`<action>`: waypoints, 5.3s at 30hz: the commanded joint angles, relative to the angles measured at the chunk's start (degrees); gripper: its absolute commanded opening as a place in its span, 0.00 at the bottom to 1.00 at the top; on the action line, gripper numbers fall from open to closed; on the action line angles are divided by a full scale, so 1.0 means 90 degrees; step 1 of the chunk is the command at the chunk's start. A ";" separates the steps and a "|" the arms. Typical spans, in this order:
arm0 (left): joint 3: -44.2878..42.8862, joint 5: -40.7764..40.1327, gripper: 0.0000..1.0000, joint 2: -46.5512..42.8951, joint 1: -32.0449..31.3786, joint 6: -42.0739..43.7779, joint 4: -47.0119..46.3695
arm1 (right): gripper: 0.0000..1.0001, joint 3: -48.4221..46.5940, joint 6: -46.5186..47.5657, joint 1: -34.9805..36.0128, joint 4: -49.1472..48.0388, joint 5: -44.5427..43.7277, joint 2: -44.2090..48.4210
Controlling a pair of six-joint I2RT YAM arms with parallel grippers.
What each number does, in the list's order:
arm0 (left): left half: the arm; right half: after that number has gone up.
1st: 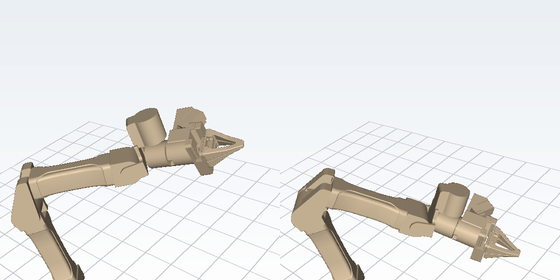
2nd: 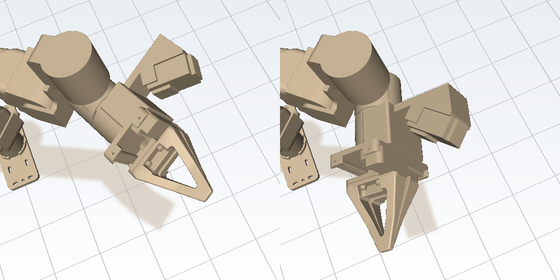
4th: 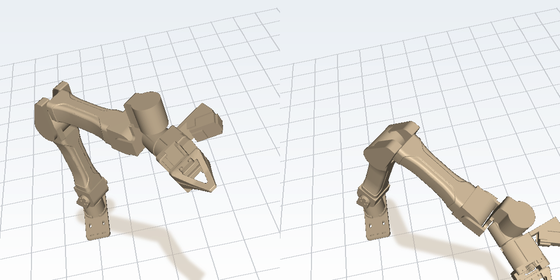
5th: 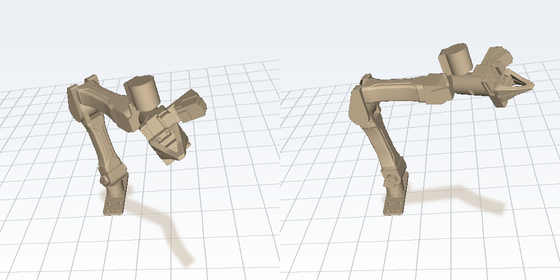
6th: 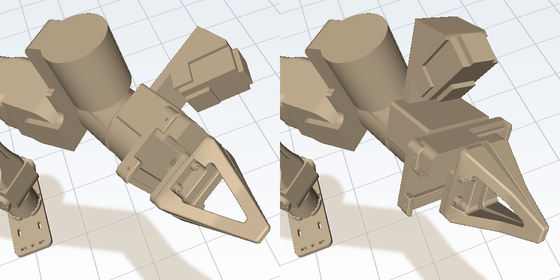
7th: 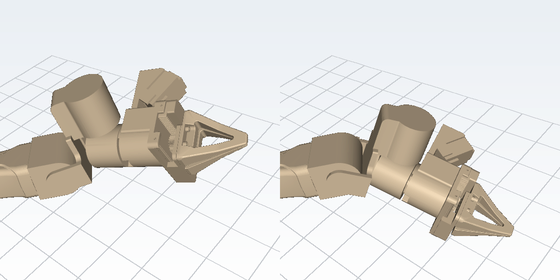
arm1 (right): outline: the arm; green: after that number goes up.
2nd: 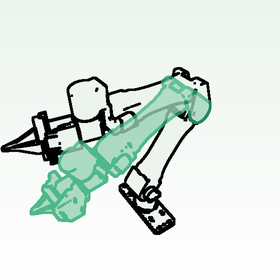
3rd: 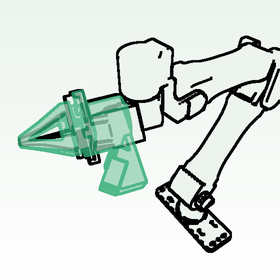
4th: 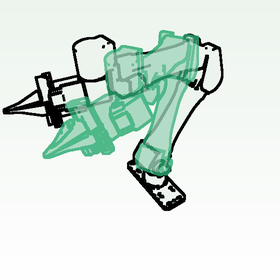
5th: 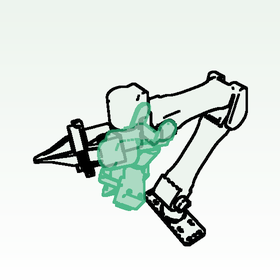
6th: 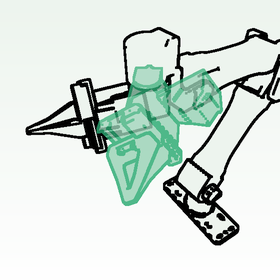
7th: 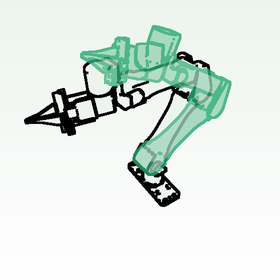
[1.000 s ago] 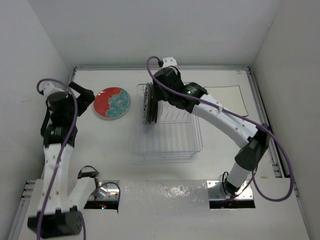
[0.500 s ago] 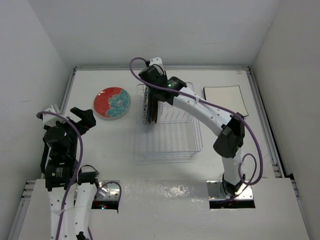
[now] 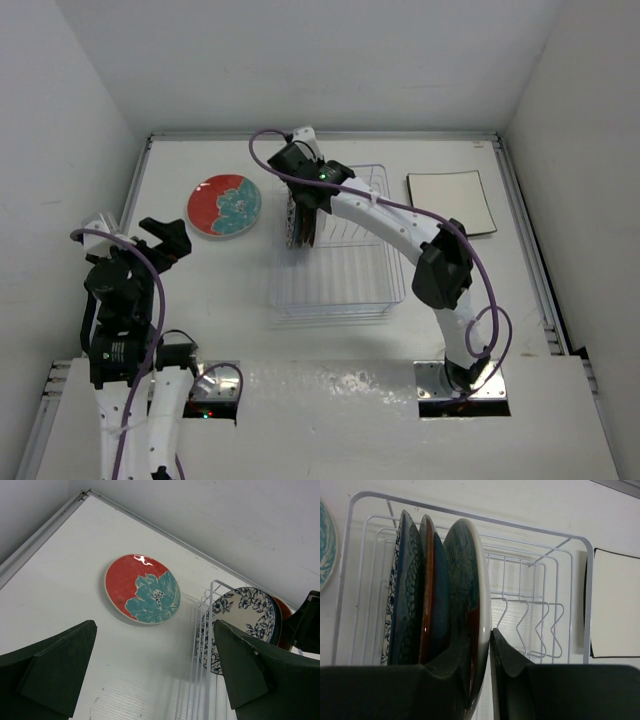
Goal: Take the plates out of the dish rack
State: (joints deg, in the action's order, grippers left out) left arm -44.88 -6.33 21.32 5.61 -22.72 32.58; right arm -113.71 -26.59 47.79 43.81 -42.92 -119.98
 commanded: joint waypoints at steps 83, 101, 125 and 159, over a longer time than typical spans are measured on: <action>-0.0258 0.5089 0.00 0.2026 -0.0555 -0.3059 -0.3988 | 0.59 0.4224 -0.1450 -0.1519 -0.4107 0.6175 0.5811; -0.1781 0.2969 0.00 0.4895 0.1212 -0.3921 -0.3423 | 0.99 0.5105 -0.0220 -0.1804 -0.1646 0.4593 0.7315; -0.1146 0.3233 0.30 0.8012 0.1506 -0.3140 -0.4421 | 0.99 0.6423 0.0230 -0.1814 -0.1821 0.5179 0.7990; -0.4485 0.0380 1.00 1.0111 0.0178 -0.1587 0.0745 | 0.99 0.6765 0.0171 -0.1804 -0.1421 0.4973 0.8312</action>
State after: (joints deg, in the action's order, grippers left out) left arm -81.82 -0.84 111.37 8.45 -37.93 35.99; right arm -53.10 -25.28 31.62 31.20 2.46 -45.28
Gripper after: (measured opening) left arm 0.999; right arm 0.986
